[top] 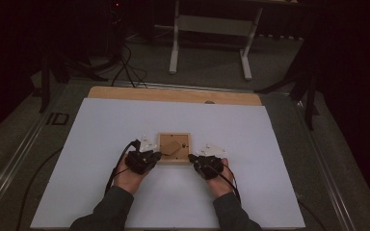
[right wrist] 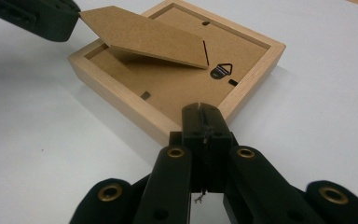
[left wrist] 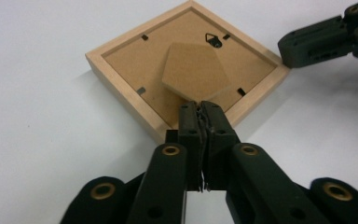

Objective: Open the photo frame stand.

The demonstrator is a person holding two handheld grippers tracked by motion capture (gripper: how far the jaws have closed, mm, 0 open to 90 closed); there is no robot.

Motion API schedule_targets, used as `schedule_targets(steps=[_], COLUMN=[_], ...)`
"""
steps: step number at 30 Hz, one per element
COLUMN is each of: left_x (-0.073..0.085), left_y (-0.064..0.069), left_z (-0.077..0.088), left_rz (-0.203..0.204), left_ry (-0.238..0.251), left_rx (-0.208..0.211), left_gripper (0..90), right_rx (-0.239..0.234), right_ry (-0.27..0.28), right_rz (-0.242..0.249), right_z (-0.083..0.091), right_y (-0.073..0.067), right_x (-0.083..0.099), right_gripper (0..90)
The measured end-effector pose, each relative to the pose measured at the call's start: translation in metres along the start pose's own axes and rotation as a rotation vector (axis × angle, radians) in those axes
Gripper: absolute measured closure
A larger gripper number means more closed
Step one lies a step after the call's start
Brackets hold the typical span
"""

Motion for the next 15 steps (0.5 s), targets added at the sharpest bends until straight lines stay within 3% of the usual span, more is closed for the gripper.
schedule_targets(steps=[8,15], left_x=[0.004,-0.008], left_y=[0.001,-0.002], left_z=[-0.012,-0.013], left_rz=[0.014,0.031], left_ry=[-0.053,-0.024], left_rx=[0.017,0.014], left_gripper=[89.8,89.7], right_rx=[0.001,-0.001], right_ry=[0.002,0.000], right_rz=[0.002,0.001], right_z=[0.000,0.000], right_y=[0.000,0.000], right_x=[0.000,0.000], right_gripper=[89.6,89.6])
Point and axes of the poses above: each handheld gripper's, and its own axes: z roughly backward along the jaws, x roughly out of its underside, y roughly to its right, the point moved 5 cm from there along -z, roughly forward along the jaws, and after that the axes turned 15 degrees about -z, right-handed, at the moved point
